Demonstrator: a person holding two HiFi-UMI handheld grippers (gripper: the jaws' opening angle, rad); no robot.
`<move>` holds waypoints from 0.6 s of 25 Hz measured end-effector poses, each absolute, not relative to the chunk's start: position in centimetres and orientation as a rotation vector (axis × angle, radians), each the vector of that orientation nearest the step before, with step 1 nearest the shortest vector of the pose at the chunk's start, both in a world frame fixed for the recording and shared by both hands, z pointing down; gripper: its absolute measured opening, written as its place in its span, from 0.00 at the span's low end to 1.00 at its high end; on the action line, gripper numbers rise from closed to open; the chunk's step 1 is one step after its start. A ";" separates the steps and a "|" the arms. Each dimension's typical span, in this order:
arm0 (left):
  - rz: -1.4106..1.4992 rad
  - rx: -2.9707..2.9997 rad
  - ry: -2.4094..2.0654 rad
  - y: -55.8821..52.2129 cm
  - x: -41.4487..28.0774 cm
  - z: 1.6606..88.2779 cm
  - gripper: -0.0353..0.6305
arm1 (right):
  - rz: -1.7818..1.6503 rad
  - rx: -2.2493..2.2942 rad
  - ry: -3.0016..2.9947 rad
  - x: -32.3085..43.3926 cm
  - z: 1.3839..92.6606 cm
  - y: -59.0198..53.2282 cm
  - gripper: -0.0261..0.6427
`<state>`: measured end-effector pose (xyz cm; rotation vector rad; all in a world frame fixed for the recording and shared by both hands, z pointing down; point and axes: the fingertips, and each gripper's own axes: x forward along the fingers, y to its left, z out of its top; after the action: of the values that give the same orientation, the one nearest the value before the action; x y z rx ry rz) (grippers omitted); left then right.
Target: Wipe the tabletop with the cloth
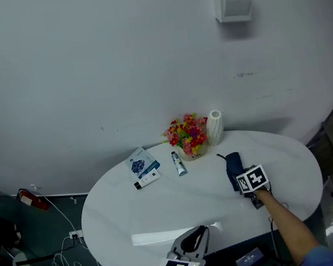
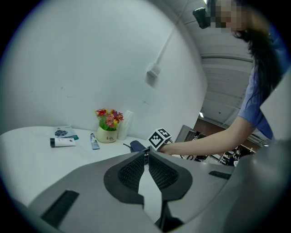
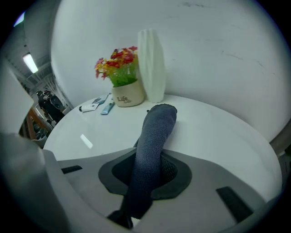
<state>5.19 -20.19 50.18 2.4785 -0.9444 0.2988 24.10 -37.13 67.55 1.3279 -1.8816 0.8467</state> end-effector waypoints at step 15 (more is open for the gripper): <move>0.400 2.525 -0.797 -21.7 15.4 50.9 0.09 | 0.915 1.624 -1.672 47.6 67.3 -37.0 0.14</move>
<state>15.40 -21.67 50.91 2.5250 -0.7966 0.3997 47.62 -36.99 67.31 1.6242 -1.6716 0.9147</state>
